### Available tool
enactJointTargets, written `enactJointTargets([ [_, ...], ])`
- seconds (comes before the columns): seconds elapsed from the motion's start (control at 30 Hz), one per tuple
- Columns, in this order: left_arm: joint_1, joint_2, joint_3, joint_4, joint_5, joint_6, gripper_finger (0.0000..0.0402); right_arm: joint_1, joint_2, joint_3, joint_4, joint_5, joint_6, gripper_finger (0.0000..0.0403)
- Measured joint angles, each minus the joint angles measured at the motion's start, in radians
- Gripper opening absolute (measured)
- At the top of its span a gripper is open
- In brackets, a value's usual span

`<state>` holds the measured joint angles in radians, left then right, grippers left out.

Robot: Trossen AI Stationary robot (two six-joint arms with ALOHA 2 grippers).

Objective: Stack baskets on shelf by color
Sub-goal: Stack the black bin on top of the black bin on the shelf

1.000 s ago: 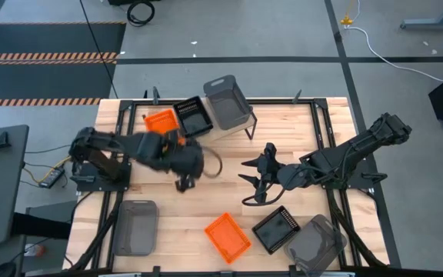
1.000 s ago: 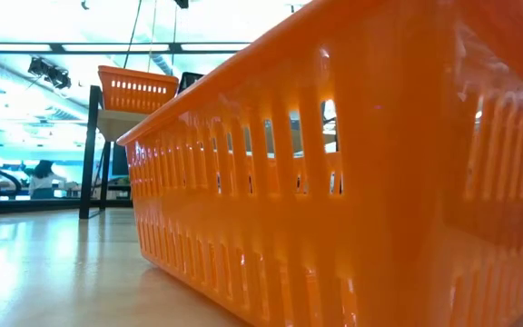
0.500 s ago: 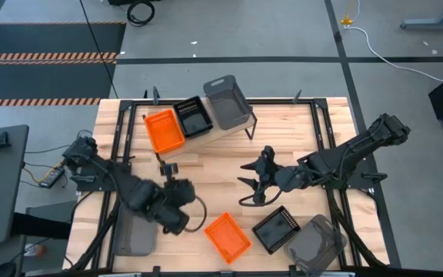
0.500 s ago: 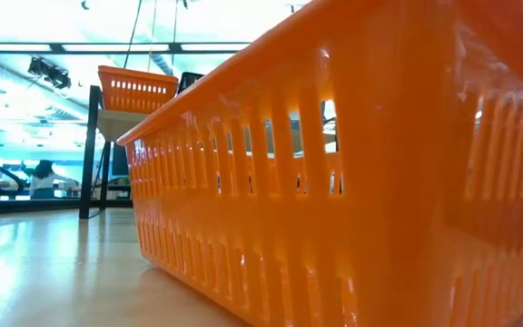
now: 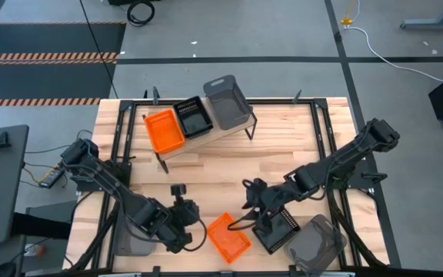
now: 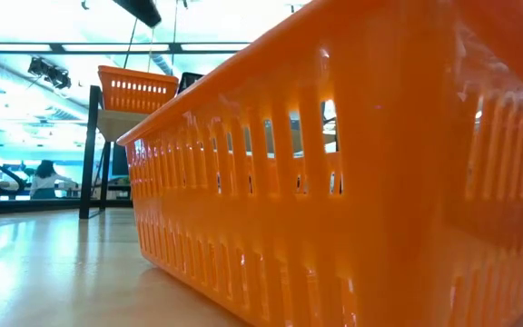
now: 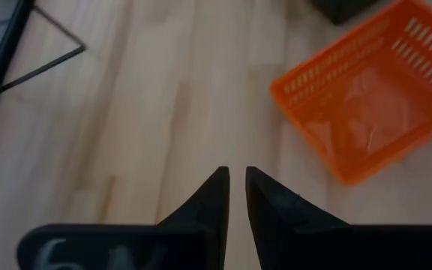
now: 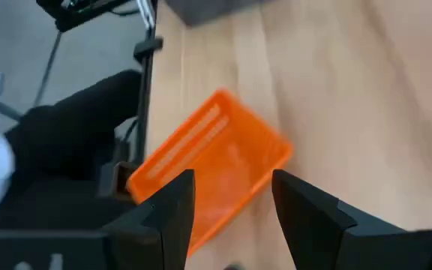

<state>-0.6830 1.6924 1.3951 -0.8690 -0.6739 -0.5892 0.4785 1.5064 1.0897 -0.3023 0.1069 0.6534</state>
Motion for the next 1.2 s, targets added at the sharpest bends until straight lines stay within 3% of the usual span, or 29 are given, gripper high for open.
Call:
enactJointTargets([
  [0.43,0.009,0.0,-0.207,0.391,0.009,0.157,0.0052,0.086,-0.003,0.0,-0.194,-0.108,0.403,0.0158],
  [0.7,0.055,0.0,-0.246,0.604,0.155,0.315,0.0048,0.133,0.024,0.0,-0.252,-0.108,0.548,0.0157],
  [1.03,0.115,0.0,-0.246,0.707,0.291,0.439,0.0039,0.202,0.236,0.128,-0.202,-0.187,0.611,0.0157],
  [1.2,0.124,0.0,-0.246,0.755,0.368,0.464,0.0036,0.213,0.352,0.272,-0.323,-0.183,0.648,0.0157],
])
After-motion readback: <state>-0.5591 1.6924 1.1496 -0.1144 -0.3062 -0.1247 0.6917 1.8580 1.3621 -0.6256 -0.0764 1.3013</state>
